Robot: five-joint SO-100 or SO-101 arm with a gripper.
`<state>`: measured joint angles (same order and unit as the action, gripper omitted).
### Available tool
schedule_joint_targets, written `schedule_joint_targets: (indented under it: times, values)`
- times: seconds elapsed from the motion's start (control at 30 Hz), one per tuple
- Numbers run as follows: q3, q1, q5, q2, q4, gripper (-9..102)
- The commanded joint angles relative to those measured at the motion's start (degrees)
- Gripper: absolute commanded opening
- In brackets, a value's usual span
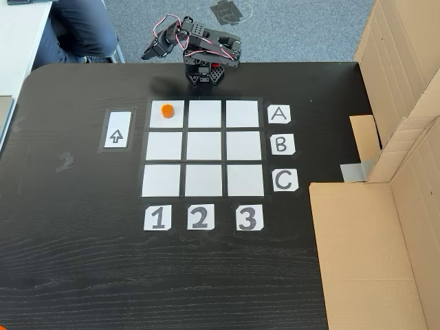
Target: Pick up the round, orange token and place it in the grid on square A1.
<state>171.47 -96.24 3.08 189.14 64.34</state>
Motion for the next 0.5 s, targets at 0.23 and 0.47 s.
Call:
schedule_joint_targets:
  times: [0.23, 0.47]
  values:
    - [3.08, 0.18, -0.18, 1.14, 0.09, 8]
    - [3.34, 0.09, -0.18, 1.23, 0.26, 8]
